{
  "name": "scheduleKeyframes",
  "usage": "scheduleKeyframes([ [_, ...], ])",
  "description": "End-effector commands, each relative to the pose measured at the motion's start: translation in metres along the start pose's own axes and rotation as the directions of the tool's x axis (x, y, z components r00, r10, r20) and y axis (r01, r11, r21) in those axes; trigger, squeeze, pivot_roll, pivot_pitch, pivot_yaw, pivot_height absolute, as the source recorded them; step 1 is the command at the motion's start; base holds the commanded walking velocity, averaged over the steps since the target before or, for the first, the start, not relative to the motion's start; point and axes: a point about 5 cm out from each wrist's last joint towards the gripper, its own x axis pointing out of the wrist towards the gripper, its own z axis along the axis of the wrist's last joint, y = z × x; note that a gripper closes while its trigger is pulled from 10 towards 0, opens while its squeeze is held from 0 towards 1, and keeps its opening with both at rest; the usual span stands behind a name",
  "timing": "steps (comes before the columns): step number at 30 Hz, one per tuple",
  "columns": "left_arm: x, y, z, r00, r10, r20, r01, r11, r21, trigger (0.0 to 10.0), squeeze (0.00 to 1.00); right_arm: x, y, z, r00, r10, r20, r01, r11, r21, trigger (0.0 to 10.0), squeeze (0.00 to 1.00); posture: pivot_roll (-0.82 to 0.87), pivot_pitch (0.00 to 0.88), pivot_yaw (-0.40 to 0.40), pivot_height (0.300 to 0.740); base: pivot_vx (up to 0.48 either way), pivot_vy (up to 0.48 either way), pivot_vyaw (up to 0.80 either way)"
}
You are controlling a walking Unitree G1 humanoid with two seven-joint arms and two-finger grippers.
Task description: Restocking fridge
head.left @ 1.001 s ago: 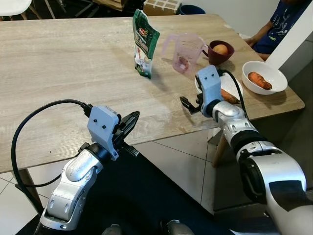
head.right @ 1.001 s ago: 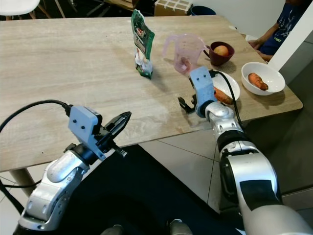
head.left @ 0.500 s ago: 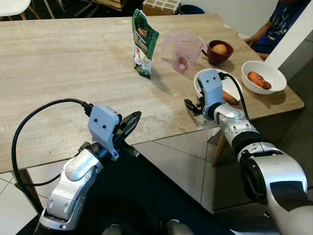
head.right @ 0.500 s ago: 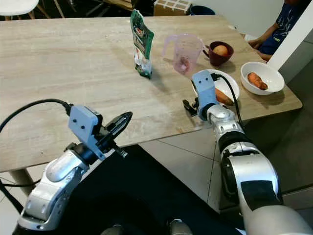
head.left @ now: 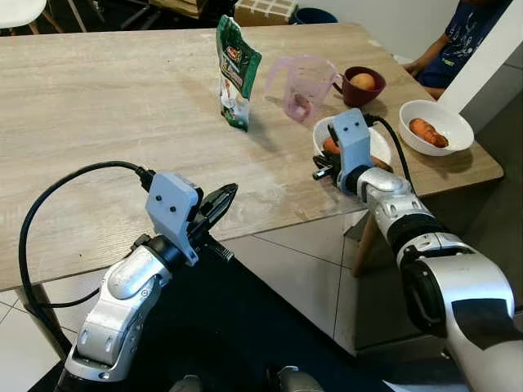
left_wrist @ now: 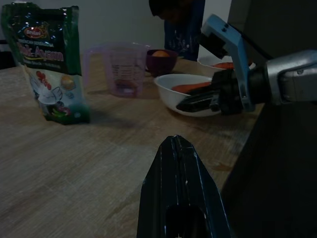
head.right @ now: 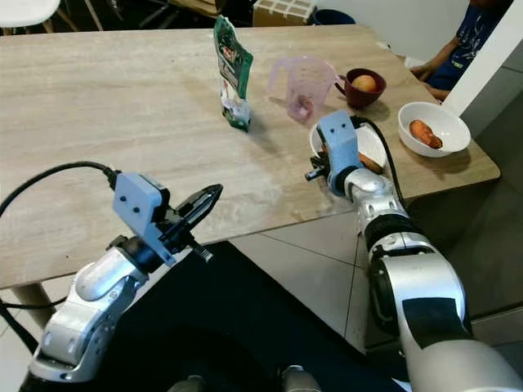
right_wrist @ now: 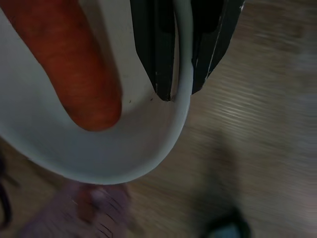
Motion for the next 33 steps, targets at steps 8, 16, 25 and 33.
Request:
scheduleKeyframes([
  [8, 0.001, -0.005, 0.000, 1.000, -0.029, -0.002, 0.029, 1.000, -0.012, 10.0, 0.00, 0.004, 0.037, -0.012, 0.942, 0.335, -0.006, -0.335, 0.942, 0.017, 0.0, 0.00, 0.04, 0.191, -0.123, 0.740, 0.000, 0.000, 0.00],
  [16, -0.005, -0.002, -0.002, 1.000, -0.025, -0.011, 0.025, 1.000, -0.008, 10.0, 0.00, -0.011, 0.068, -0.021, 0.705, 0.709, -0.006, -0.707, 0.701, -0.093, 0.0, 0.00, 0.03, 0.186, -0.126, 0.740, 0.000, 0.000, 0.00],
  [25, -0.003, -0.002, -0.006, 1.000, -0.016, -0.020, 0.016, 1.000, -0.004, 10.0, 0.00, -0.024, 0.098, -0.051, 0.681, 0.732, -0.010, -0.722, 0.669, -0.173, 0.0, 0.00, 0.02, 0.184, -0.119, 0.740, 0.000, 0.000, 0.00],
  [33, 0.002, -0.002, -0.009, 1.000, -0.013, -0.026, 0.013, 1.000, 0.004, 10.0, 0.00, -0.029, 0.115, -0.062, 0.730, 0.683, 0.005, -0.656, 0.703, -0.273, 0.0, 0.00, 0.00, 0.182, -0.105, 0.740, 0.000, 0.000, 0.00],
])
